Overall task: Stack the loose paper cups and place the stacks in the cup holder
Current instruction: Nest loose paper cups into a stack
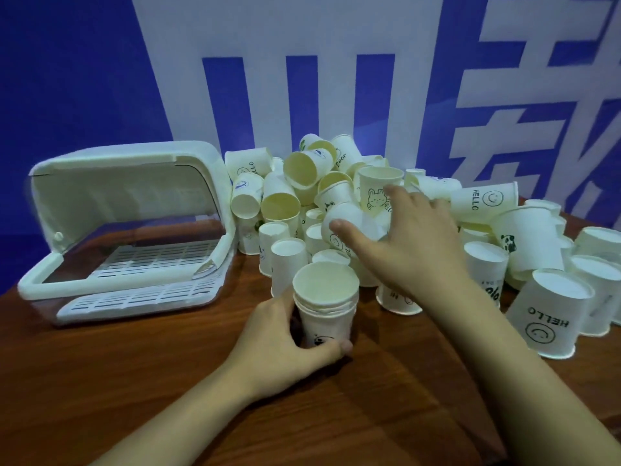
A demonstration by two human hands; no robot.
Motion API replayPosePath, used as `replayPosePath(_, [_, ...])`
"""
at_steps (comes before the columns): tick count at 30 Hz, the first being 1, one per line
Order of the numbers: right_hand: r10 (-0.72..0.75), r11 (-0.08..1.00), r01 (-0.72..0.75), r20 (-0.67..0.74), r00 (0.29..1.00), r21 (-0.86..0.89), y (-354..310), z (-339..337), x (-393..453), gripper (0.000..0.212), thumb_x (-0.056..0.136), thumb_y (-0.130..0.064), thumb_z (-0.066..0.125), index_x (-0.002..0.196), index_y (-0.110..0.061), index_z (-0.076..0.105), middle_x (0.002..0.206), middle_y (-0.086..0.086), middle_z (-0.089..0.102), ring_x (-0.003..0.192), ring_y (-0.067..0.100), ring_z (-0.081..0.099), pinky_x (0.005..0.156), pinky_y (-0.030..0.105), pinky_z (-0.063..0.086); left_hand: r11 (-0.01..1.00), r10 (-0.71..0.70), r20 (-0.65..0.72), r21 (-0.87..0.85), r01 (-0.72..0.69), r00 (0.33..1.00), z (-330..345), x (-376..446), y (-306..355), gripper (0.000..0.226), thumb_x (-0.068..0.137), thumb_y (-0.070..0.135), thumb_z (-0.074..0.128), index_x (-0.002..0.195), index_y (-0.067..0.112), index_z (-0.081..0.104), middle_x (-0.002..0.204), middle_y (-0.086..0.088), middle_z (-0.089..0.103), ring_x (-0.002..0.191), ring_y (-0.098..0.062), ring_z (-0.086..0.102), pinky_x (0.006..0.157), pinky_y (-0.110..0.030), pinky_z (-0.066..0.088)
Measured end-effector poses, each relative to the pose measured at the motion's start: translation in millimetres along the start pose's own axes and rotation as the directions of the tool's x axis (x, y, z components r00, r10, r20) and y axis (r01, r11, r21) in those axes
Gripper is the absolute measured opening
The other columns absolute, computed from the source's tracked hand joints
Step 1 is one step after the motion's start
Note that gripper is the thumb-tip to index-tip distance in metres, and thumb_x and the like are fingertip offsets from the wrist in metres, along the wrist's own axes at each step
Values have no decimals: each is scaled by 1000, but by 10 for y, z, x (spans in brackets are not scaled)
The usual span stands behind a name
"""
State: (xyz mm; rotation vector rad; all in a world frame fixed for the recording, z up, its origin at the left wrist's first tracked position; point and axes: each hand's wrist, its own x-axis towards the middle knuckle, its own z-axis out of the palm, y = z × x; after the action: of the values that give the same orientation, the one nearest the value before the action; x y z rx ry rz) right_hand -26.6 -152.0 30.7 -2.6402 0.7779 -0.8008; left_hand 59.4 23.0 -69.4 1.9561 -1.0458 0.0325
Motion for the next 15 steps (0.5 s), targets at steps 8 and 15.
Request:
replayPosePath(8, [-14,999,15,36,999,-49,-92,-60,59,73,75,-54,76,128,-10,53,114,7,61,113,30,44,89,38,35,995,-46,29,-90,48,999,-39,-4,-6,61,62,59,87,116,44,63,114,31,70,109,4,66,88,-16,53])
replayPosePath(15, [4,939,33,-108,994,341,-28,-124,-103,56,68,-53,82,118,-32,69,108,-8,61,94,13,56,70,26,40,995,-28,54,-97,34,998,-24,-2,-23,61,69,51,93,123,40,64,118,28,70,114,4,65,92,-19,52])
